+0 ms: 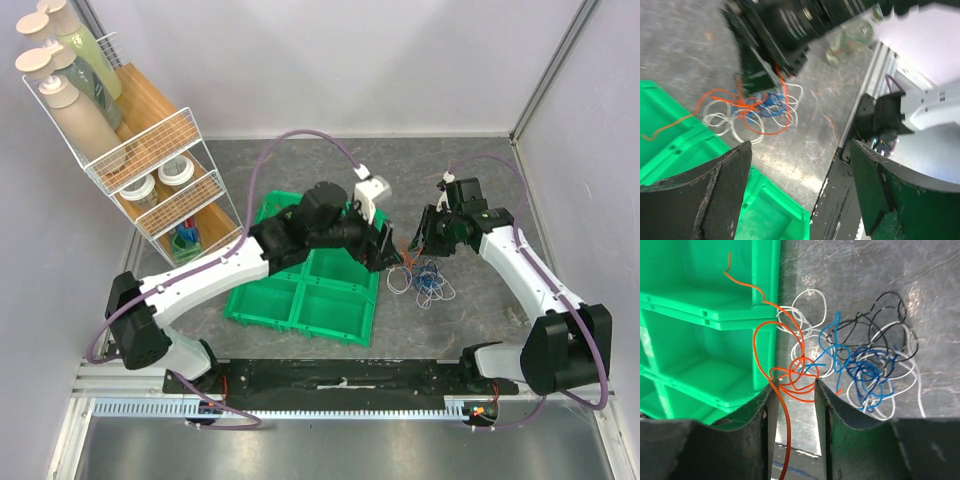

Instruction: Untangle the cables

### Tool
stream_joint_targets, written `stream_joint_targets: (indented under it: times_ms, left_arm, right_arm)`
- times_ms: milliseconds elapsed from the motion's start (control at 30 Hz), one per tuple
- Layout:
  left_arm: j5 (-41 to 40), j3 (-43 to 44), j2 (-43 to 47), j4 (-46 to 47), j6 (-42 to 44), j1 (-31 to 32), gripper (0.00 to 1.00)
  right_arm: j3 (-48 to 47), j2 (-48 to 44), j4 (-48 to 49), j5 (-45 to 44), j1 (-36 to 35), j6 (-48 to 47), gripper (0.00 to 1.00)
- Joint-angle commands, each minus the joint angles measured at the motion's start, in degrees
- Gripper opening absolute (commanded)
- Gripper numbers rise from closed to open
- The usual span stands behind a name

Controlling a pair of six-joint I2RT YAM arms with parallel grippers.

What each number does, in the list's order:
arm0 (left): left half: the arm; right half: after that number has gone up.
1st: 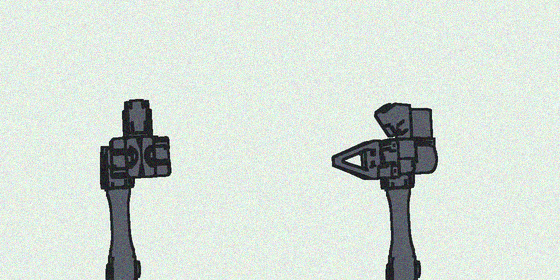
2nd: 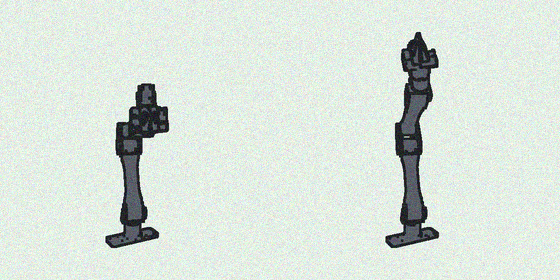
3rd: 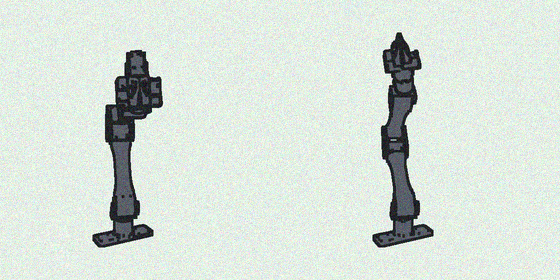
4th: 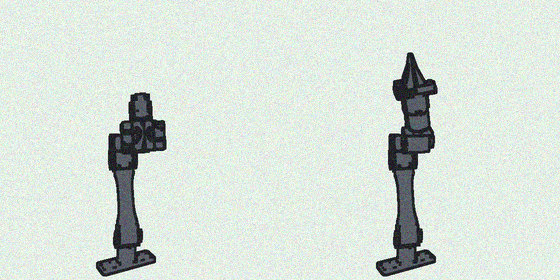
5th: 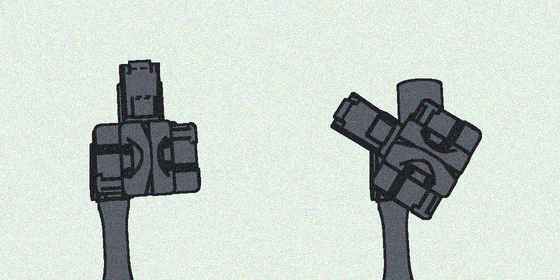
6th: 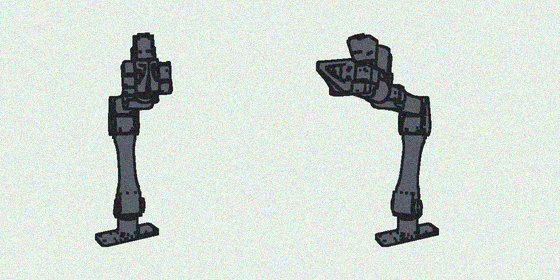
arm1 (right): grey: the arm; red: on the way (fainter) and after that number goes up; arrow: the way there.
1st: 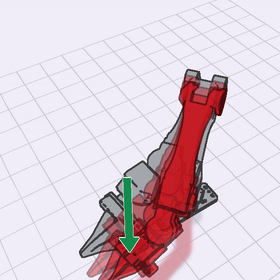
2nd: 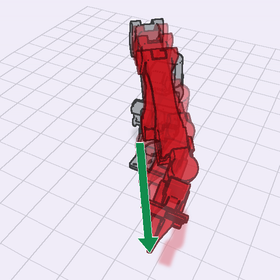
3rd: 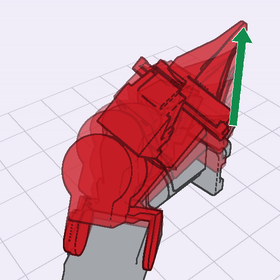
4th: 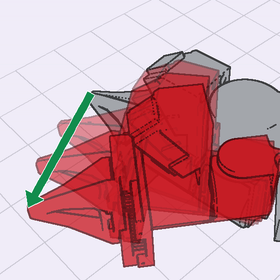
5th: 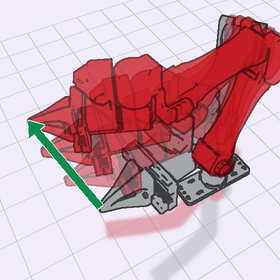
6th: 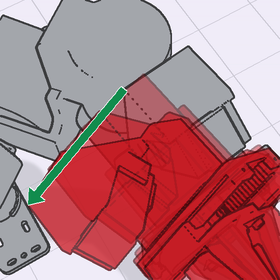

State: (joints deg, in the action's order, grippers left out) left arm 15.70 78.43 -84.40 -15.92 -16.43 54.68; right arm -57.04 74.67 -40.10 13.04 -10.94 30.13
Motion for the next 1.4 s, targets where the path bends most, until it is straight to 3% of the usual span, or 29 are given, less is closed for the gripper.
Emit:
stream_joint_targets:
  times_ms: [0,267,367,533,600,633,733,800,967,1067,1233,1300,1367]
  left_arm:
    - [5.58,-5.74,-2.43,13.62,4.38,4.03,0.84]
    - [6.8,-1.71,-10.69,14.08,7.29,5.26,0.85]
    - [3.91,-0.21,-13.94,12.15,7.28,5.27,0.66]
    - [1.52,1.28,-16.49,11.61,10.44,5.18,0.46]
    - [1.26,1.89,-17.02,12.58,10.54,5.27,0.23]
    - [0.65,2.25,-17.37,12.58,10.1,5.27,0.12]
    - [2.83,2.52,-17.2,11.1,9.57,5.35,0.04]
    - [5.46,0.5,-15.98,10.83,8.87,5.27,0.02]
    - [10.04,-5.56,-11.32,10.91,7.47,5.53,0.02]
    - [11.63,-6.89,-9.04,10.21,6.41,5.44,0.02]
    - [9.44,-3.3,-5.52,6.96,6.32,5.44,0.02]
    - [8.12,-0.92,-4.46,6.0,6.41,5.36,0.02]
    - [6.89,2.41,-3.67,4.77,6.84,5.18,0.01]
  right_arm:
    - [-3.52,-1.46,-4.55,3.48,-0.13,8.09,0.41]
    - [-5.37,-3.04,-8.06,2.52,-0.13,10.74,0.41]
    - [-5.72,-3.31,-8.24,2.96,-0.13,11.09,0.42]
    - [-7.04,-4.01,-8.95,3.22,-0.13,11.18,0.42]
    - [-7.3,-4.01,-8.95,3.83,-0.13,11.0,0.44]
    - [-7.39,-3.92,-8.95,4.1,-0.13,10.92,0.46]
    - [-9.49,-3.66,-8.95,3.75,0.04,8.99,0.64]
    - [-11.68,-2.87,-9.03,2.96,0.13,7.93,0.73]
    - [-16.87,-0.67,-8.86,-0.2,1.18,8.71,0.84]
    - [-18.63,0.38,-8.68,-1.26,3.2,9.25,0.84]
    - [-15.32,-1.1,-9.21,-8.46,6.37,1.0,0.86]
    - [-11.19,-2.16,-8.86,-6.9,6.81,-1.55,0.85]
    - [-6.62,-2.17,-7.46,0.36,6.81,-3.67,0.83]
